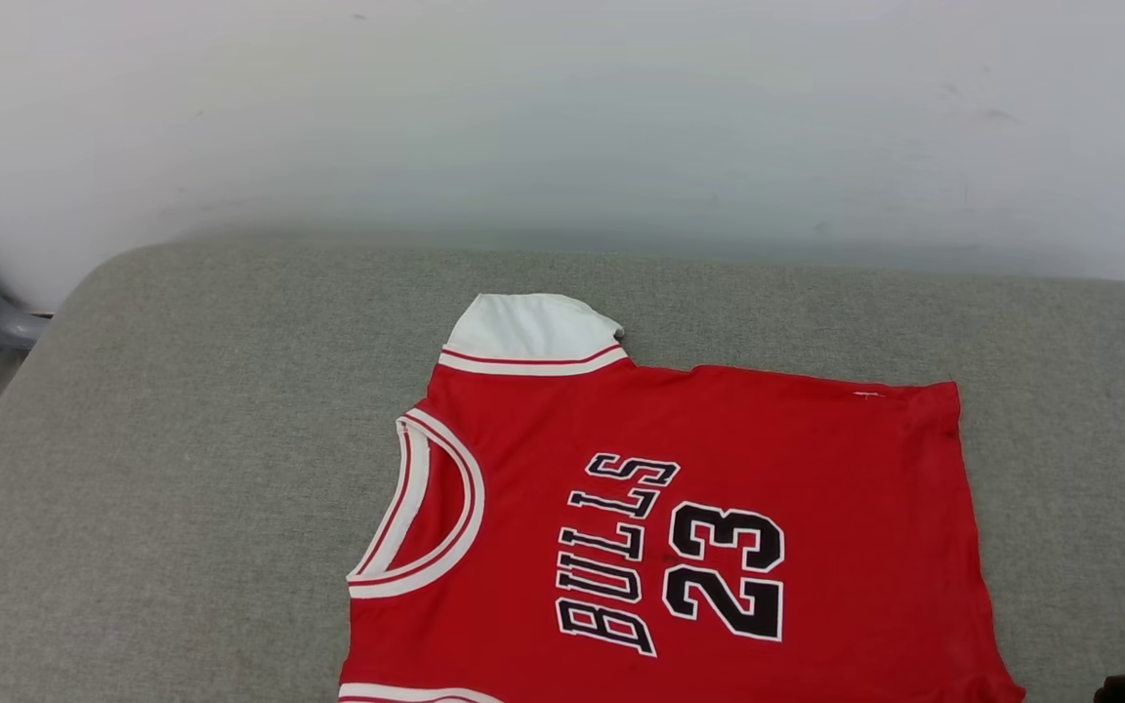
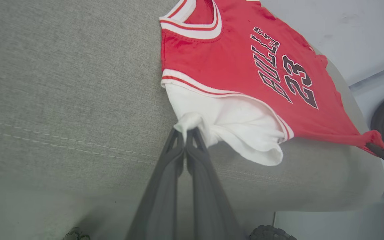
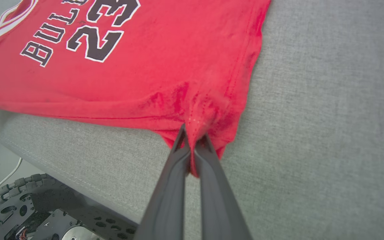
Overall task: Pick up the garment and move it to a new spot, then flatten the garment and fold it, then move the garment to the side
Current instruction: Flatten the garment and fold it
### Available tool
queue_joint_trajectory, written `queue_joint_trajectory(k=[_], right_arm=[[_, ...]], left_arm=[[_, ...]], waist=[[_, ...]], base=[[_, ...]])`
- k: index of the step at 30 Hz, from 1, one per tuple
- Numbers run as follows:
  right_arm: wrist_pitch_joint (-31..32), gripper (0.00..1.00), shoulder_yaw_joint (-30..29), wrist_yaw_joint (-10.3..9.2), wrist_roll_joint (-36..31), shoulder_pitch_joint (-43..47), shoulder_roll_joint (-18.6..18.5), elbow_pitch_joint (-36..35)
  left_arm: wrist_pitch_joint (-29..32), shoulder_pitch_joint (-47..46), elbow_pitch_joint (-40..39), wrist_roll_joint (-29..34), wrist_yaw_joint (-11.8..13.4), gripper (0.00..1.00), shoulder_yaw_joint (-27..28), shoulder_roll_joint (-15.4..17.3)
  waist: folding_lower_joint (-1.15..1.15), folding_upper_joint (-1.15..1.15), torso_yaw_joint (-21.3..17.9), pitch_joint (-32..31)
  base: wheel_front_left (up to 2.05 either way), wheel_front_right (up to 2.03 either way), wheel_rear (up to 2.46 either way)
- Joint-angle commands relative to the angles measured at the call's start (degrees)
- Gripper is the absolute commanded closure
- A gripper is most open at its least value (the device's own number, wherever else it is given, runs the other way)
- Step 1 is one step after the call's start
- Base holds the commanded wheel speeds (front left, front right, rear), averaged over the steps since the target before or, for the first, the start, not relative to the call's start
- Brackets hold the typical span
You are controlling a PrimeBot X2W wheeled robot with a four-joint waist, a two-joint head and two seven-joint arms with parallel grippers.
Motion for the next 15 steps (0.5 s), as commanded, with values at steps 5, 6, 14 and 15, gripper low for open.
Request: queue_joint_trajectory(k=[5,6,14,15], right_arm=[[-0.93,1.0,-1.25,-0.09,-0.44,-0.28,1.34,-1.04],[-1.07,1.0,-1.38,-0.09,-0.43,-0.67,1.61,-1.08],[-1.87,1.0,-1.55,-0.08,0.12,-2.76,3.14,-0.62],[-1.96,1.0,-1.59,-0.08,0.31,-3.03,3.28,-0.58]], left_arm=[[-0.89,-1.67,0.53,1.22,0.15,1.0,0.1,-0.01],[-1.02,-2.27,0.71,1.6,0.08,1.0,0.08,0.09],[-0.49,-8.04,1.98,4.45,-0.86,1.0,-0.71,1.02],[-0.4,-8.93,2.18,4.97,-1.09,1.0,-0.77,1.23]], waist=[[0.01,0.0,-0.11,0.28],[0.01,0.0,-0.14,0.34],[0.01,0.0,-0.85,0.76],[0.01,0.0,-1.06,0.84]], base=[[0.0,0.0,0.0],[0.0,0.0,0.0],[0.0,0.0,0.0],[0.0,0.0,0.0]])
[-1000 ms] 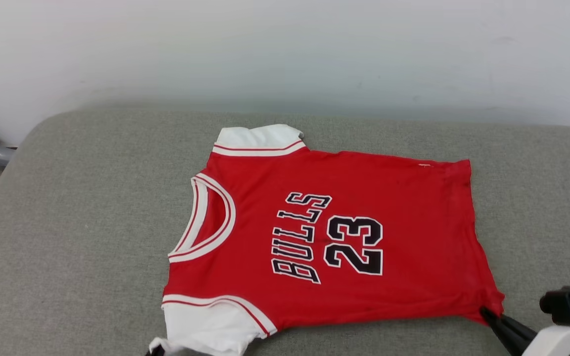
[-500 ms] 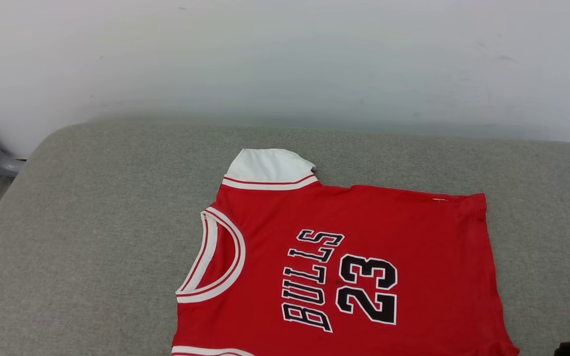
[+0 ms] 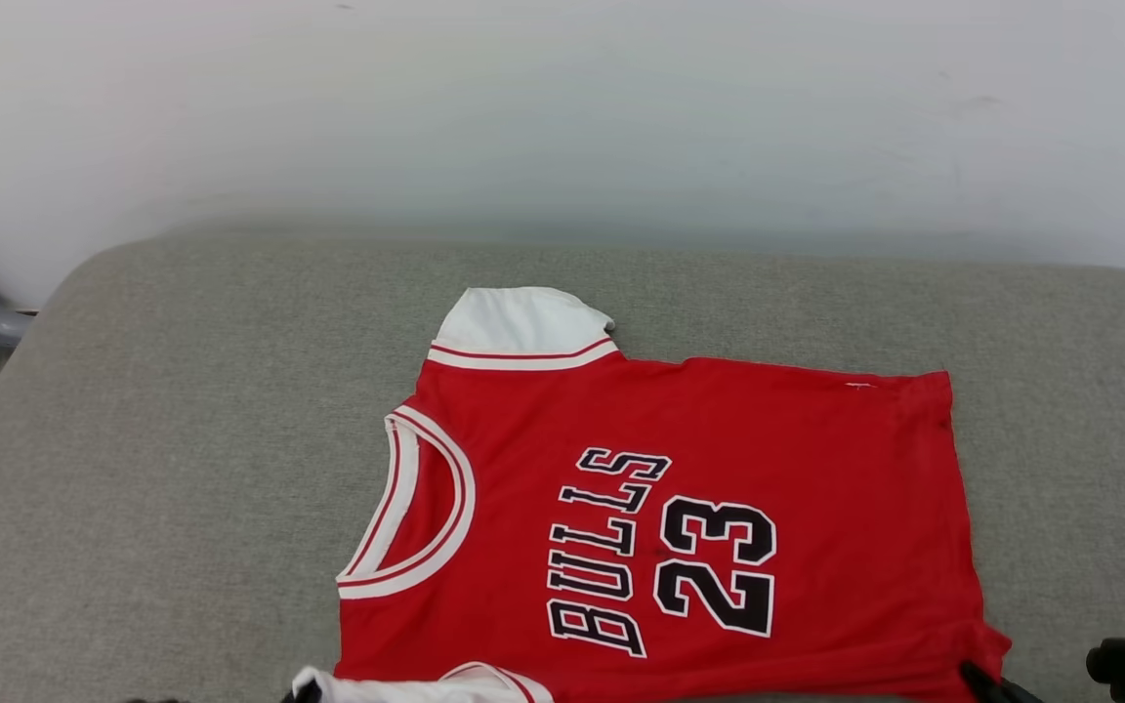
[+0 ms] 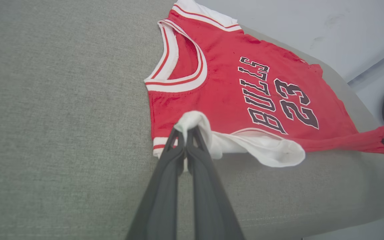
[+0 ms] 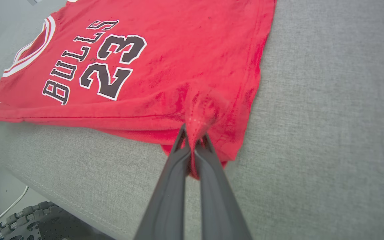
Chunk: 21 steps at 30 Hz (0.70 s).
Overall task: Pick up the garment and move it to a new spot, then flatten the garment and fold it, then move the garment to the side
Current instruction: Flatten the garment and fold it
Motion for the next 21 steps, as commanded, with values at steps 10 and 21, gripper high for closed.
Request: queue_joint_trajectory(k=[10,21], right_arm=[[-0.56,1.0,0.73,-0.07,1.11,-4.6,0.24,0.14],[0.14,1.0,2.96,-0.07,2.01,-11.78,-0.8,1.89]], left_arm=[[1.71,-11.97,3.05,2.72,-2.92,1.0,-0.22,1.5],[4.69,-27.28,11.38,4.77,-7.09,1.0,-1.91,1.6]], waist=[[0.0,0.0,-2.53,2.67],[0.0,0.0,-4.77,8.98]], base=[[0.0,0.0,0.0],[0.0,0.0,0.0]])
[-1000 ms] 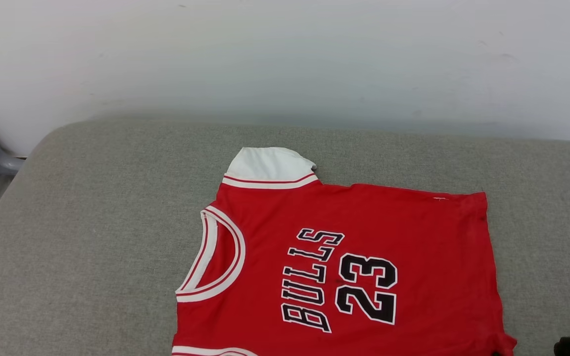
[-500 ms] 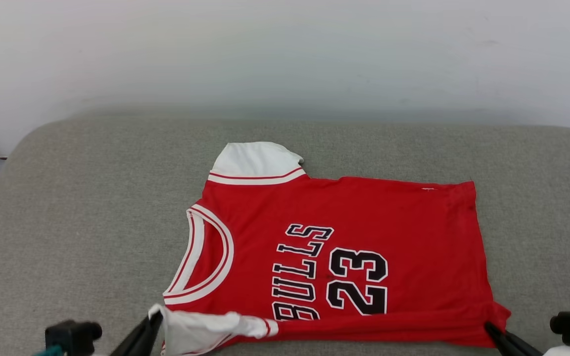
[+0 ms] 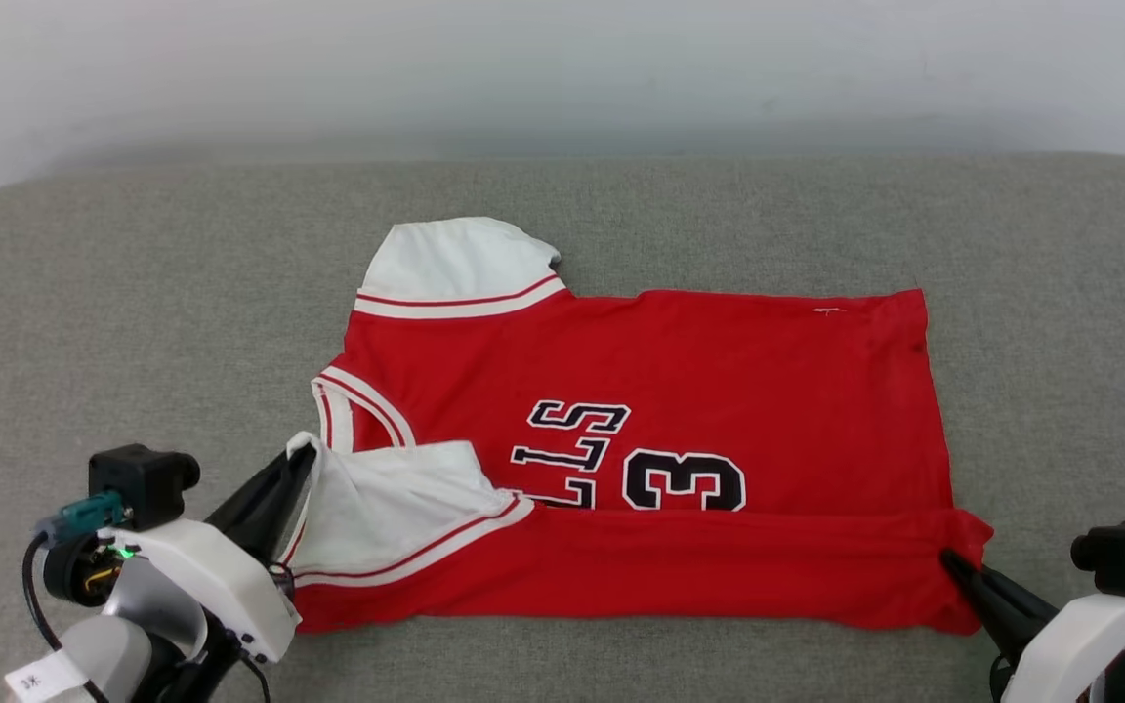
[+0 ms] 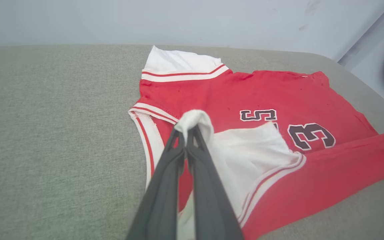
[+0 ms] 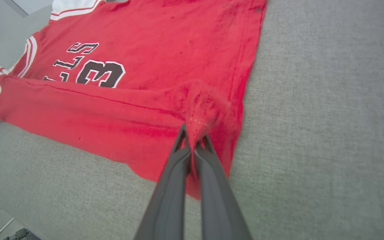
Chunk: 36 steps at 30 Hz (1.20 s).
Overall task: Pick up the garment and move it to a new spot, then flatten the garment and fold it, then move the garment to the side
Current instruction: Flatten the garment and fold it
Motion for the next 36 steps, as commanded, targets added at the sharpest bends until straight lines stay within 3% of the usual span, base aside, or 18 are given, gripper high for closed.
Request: queue_joint_trajectory(k=[1,9,17,18,19,20,30,36], right_arm=[[0.3,1.0,0.38,-0.07,0.18,-1.07,-0.2,0.35],[1.14,1.0,3.13,-0.07,0.28,-5.05,-0.44,2.76],[0.98,1.0,3.57,-0.07,1.24,-5.47,0.85,4.8],[0.85,0.95,3.35,-0.07,1.19,-5.47,1.0,4.93],[0.66,0.46,3.07,-0.07,1.28,-5.43,1.22,5.0],[0.13,0.0,2.61,-0.07,1.05,-5.44,1.29,5.0],[-1.26,0.0,-1.82,-0.06,-1.66,-3.23,2.26,2.93],[0.13,0.0,-4.07,-0.06,-3.54,-1.44,2.91,0.66]], left_arm=[[0.06,-1.47,0.79,0.29,-0.57,1.0,-0.18,-0.03],[0.06,-9.74,12.0,1.15,-2.24,1.0,-3.39,-1.54],[-2.91,-12.86,20.8,2.35,-2.69,1.0,-7.97,-3.22],[-3.18,-13.03,21.61,2.51,-2.71,0.77,-8.23,-3.41],[-3.31,-13.21,22.37,2.69,-2.72,0.2,-8.6,-3.54],[-3.67,-13.64,22.97,3.07,-2.73,0.0,-8.82,-3.6],[-1.89,-16.68,23.9,3.33,-2.81,0.0,-10.82,-1.89],[7.41,-18.67,19.64,-0.53,-2.8,0.0,-13.79,0.74]], waist=[[-0.01,0.0,-0.72,1.53],[-0.01,0.0,-1.76,6.29],[-0.01,0.0,-1.37,6.09],[-0.01,0.0,-1.26,5.74],[-0.01,0.0,-1.16,5.36],[-0.01,0.0,-0.98,4.89],[-0.01,0.0,1.02,-0.47],[-0.01,0.0,1.97,-3.08]], base=[[0.0,0.0,0.0],[0.0,0.0,0.0],[0.0,0.0,0.0],[0.0,0.0,0.0],[0.0,0.0,0.0],[0.0,0.0,0.0],[0.0,0.0,0.0],[0.0,0.0,0.0]])
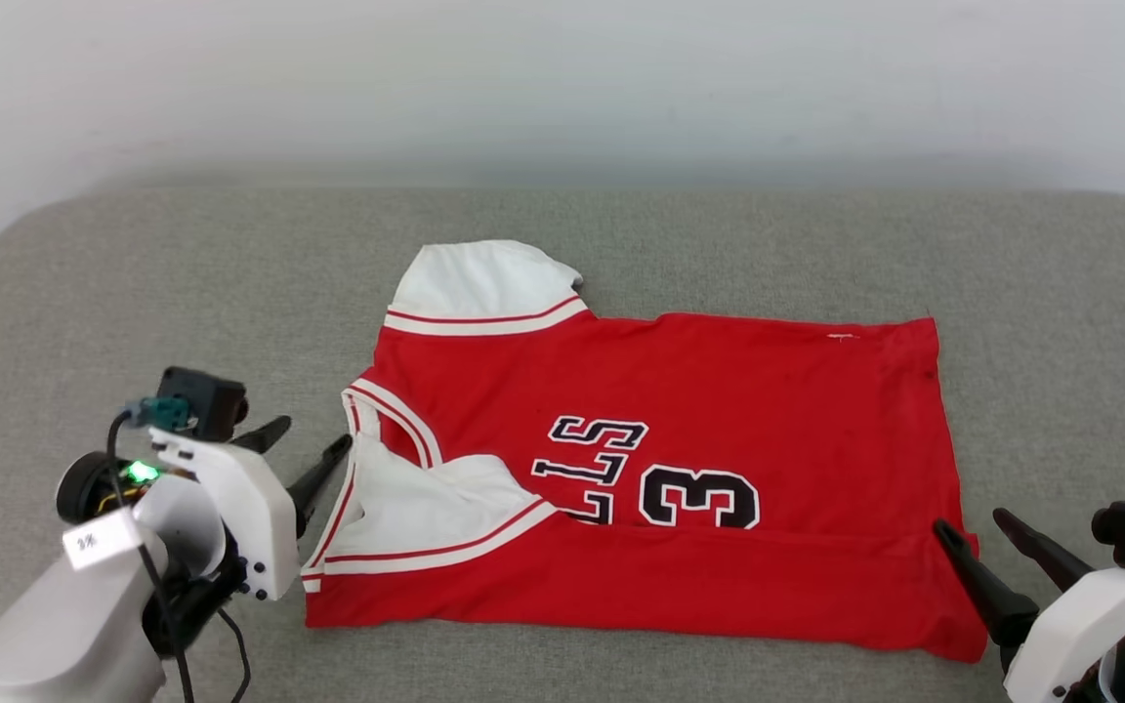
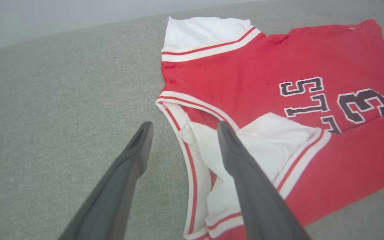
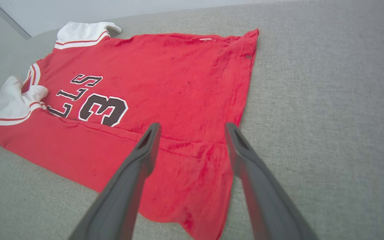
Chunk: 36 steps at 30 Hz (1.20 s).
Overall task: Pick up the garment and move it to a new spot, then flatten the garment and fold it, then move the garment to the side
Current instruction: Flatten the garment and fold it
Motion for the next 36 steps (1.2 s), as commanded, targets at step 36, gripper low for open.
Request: queue_joint_trajectory(k=[36], right_arm=[[3.52,0.0,-2.19,-0.05,-2.67,-1.02,1.81,-3.27]], left_arm=[[29.87,-2.15,0.43,-9.47,-0.02,0.0,-16.85,4.23]], waist=[[0.01,0.0,-1.73,1.36]], base=[[0.0,0.0,0.0]])
